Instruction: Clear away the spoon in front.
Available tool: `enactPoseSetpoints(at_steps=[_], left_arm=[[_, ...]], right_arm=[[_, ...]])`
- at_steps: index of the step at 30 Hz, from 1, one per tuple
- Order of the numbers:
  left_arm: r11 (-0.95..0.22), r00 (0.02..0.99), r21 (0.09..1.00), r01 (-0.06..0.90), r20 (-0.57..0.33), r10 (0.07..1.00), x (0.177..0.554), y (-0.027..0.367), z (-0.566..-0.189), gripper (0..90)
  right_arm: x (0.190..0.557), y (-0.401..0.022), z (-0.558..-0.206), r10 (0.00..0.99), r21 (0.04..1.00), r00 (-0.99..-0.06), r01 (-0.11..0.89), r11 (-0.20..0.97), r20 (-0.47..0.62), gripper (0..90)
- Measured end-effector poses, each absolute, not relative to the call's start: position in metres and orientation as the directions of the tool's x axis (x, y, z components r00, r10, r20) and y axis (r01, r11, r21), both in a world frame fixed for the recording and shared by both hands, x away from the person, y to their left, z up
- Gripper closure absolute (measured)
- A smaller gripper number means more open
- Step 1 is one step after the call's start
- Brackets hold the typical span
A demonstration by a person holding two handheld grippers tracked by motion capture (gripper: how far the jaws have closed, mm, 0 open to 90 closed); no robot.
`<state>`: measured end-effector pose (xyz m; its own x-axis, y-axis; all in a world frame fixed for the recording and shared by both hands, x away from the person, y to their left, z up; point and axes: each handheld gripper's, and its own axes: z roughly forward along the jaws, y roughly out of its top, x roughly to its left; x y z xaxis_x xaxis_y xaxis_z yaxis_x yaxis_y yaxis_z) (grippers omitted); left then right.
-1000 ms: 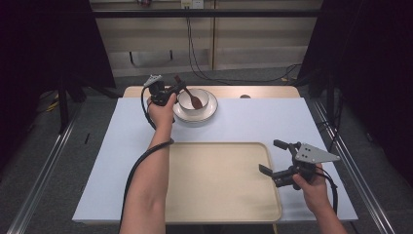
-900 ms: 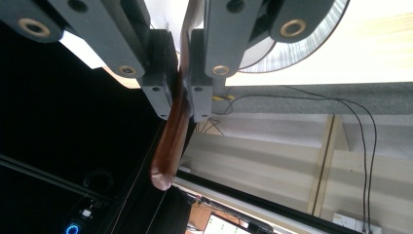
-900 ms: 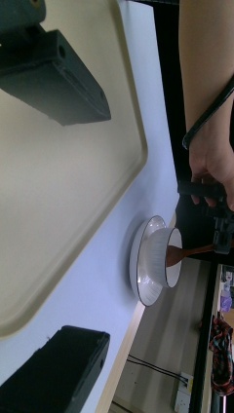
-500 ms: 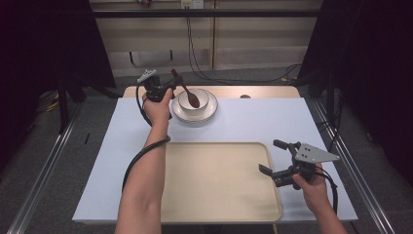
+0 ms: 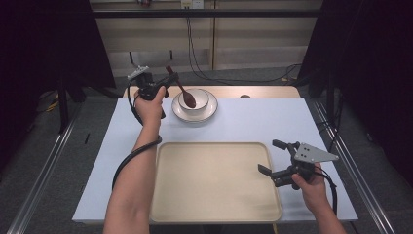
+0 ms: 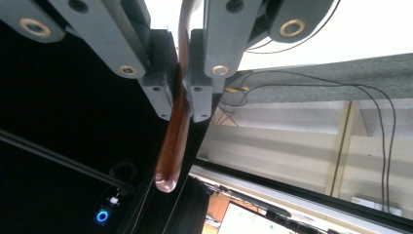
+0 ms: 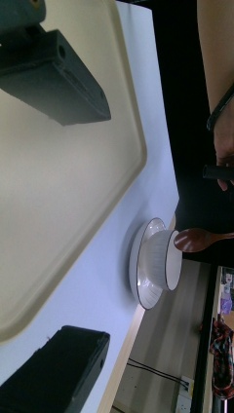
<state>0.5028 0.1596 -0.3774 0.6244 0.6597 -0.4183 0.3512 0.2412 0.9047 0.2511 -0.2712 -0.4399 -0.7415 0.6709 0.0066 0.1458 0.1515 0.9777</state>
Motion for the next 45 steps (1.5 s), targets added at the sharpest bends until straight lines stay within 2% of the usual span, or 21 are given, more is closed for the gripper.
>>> enactPoseSetpoints(at_steps=[1,4,5,15,45], left_arm=[[0.220,0.634,0.909,0.354,-0.406,0.658,0.501,0.162,-0.376,83.9],[0.258,0.617,0.897,0.360,-0.436,0.656,0.499,0.162,-0.373,84.0],[0.229,0.640,0.901,0.369,-0.425,0.640,0.496,0.167,-0.368,84.0],[0.205,0.667,0.901,0.382,-0.423,0.614,0.480,0.182,-0.355,84.0],[0.128,0.723,0.888,0.442,-0.436,0.535,0.441,0.194,-0.343,84.0]], right_arm=[[0.251,-0.271,-0.440,0.673,0.978,-0.740,0.144,0.149,0.006,0.7],[0.251,-0.272,-0.440,0.675,0.978,-0.738,0.144,0.148,0.006,0.7],[0.253,-0.272,-0.440,0.674,0.979,-0.739,0.141,0.147,0.006,0.7],[0.252,-0.271,-0.440,0.681,0.978,-0.732,0.146,0.149,0.006,0.7],[0.252,-0.271,-0.441,0.682,0.978,-0.731,0.143,0.152,0.002,0.7]])
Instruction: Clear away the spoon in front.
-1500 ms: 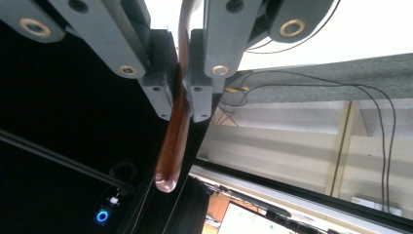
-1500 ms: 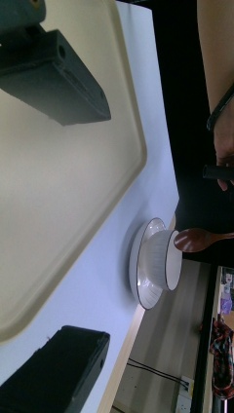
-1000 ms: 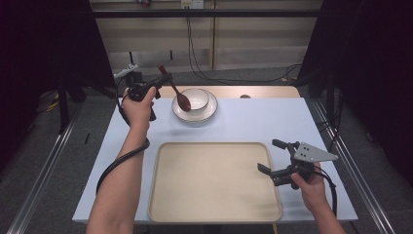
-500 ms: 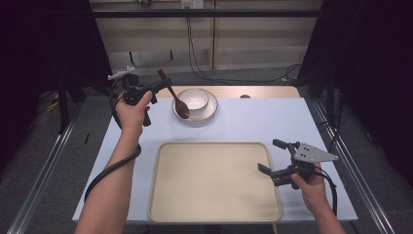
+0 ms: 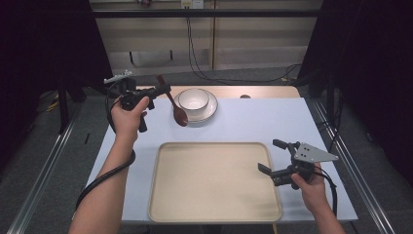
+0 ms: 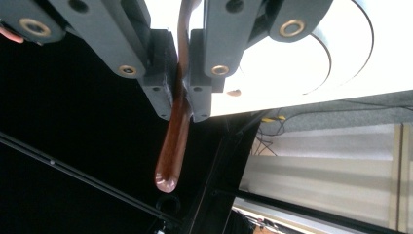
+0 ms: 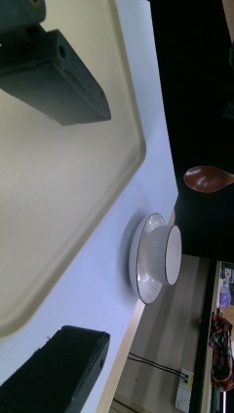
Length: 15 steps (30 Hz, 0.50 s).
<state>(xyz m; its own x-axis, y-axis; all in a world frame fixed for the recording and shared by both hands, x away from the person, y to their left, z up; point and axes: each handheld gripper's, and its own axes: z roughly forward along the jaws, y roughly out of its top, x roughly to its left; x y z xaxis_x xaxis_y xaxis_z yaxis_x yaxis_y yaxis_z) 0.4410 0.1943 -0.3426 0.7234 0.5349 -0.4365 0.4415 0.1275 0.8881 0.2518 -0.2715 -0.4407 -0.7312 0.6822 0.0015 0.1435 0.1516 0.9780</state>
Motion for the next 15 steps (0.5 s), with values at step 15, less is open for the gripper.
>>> enactPoseSetpoints(at_steps=[15], left_arm=[[0.102,0.734,0.880,0.464,-0.446,0.512,0.425,0.202,-0.350,84.1]], right_arm=[[0.252,-0.270,-0.442,0.674,0.976,-0.739,0.139,0.169,-0.011,0.7]])
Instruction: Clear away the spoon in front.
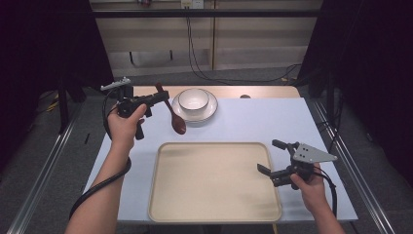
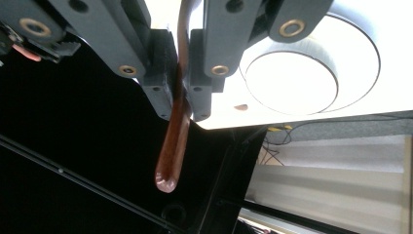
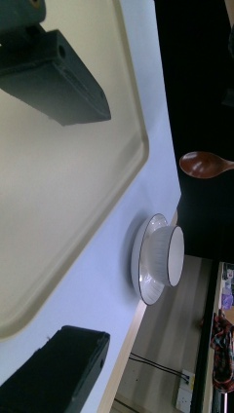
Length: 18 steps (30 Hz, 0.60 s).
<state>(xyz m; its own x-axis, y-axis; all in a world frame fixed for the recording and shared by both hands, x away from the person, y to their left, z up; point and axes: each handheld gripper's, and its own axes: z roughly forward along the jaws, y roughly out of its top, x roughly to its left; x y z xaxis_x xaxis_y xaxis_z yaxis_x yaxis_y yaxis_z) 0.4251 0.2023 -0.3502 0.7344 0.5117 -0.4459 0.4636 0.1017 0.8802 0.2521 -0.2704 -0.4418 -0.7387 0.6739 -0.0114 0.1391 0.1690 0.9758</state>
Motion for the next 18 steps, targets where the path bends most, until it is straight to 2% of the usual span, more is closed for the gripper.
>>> enactPoseSetpoints(at_steps=[18], left_arm=[[0.060,0.747,0.880,0.472,-0.435,0.503,0.409,0.203,-0.355,84.1]], right_arm=[[0.251,-0.270,-0.441,0.685,0.976,-0.728,0.143,0.164,-0.008,0.7]])
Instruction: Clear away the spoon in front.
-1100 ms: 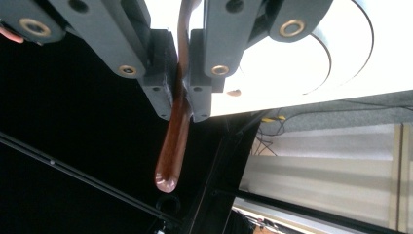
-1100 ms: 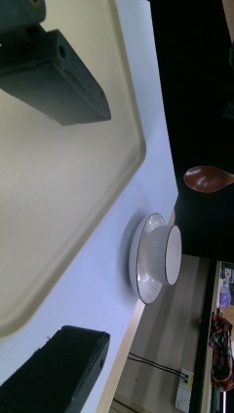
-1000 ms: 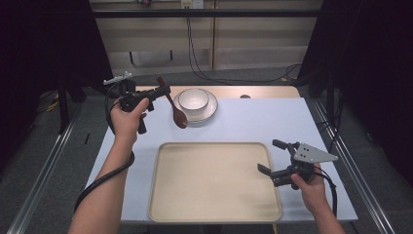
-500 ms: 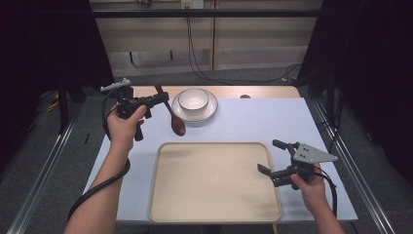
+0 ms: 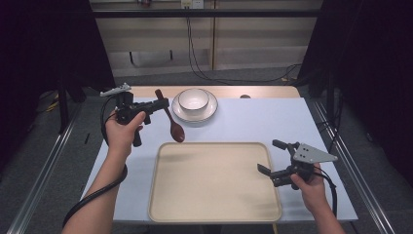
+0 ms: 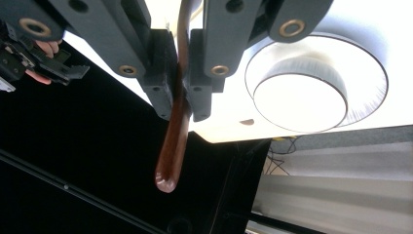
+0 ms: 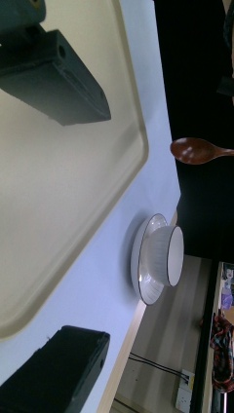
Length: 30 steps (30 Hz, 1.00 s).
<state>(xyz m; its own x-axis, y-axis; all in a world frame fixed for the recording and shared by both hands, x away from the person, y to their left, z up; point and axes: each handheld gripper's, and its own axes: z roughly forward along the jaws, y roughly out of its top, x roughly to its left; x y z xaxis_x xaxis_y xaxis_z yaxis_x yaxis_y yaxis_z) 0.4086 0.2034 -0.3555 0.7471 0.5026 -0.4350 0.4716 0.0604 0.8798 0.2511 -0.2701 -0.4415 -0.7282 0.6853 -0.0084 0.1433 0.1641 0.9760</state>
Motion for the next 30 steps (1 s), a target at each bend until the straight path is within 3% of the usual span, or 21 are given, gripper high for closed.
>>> enactPoseSetpoints(at_steps=[30], left_arm=[[0.009,0.776,0.870,0.493,-0.444,0.449,0.387,0.195,-0.368,84.1]], right_arm=[[0.252,-0.271,-0.441,0.682,0.977,-0.732,0.138,0.164,-0.011,0.7]])
